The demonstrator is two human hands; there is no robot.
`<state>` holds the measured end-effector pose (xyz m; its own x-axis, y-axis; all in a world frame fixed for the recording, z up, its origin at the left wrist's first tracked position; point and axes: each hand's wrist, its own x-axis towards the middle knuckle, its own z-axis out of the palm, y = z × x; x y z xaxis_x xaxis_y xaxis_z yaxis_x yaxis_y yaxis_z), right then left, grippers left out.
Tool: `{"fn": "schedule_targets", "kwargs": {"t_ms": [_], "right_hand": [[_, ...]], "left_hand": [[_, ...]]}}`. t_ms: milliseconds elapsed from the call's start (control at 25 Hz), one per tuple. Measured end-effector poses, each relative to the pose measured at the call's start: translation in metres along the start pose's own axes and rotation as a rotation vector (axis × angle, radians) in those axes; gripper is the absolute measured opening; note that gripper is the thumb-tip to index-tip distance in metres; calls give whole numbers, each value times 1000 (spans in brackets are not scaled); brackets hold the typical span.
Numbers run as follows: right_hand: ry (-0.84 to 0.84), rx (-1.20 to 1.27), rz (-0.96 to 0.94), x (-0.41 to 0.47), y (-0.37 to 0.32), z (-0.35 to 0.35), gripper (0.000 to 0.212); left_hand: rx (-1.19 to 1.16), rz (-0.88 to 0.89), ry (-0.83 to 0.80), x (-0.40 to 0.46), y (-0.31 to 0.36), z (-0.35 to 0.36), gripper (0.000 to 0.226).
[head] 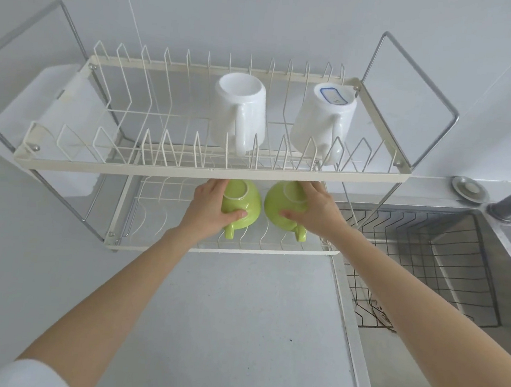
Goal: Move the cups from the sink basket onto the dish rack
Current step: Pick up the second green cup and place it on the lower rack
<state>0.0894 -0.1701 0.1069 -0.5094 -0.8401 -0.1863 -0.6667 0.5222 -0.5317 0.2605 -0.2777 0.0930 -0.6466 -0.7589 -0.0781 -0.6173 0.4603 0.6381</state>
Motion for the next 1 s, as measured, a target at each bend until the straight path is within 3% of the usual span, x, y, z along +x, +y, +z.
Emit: {"fn": "schedule_targets", "kwargs": {"t_ms": [1000], "right_hand": [[35, 15, -5, -19, 12, 7, 82]], "left_hand": [[3, 39, -12, -12, -3, 12, 81]]}}
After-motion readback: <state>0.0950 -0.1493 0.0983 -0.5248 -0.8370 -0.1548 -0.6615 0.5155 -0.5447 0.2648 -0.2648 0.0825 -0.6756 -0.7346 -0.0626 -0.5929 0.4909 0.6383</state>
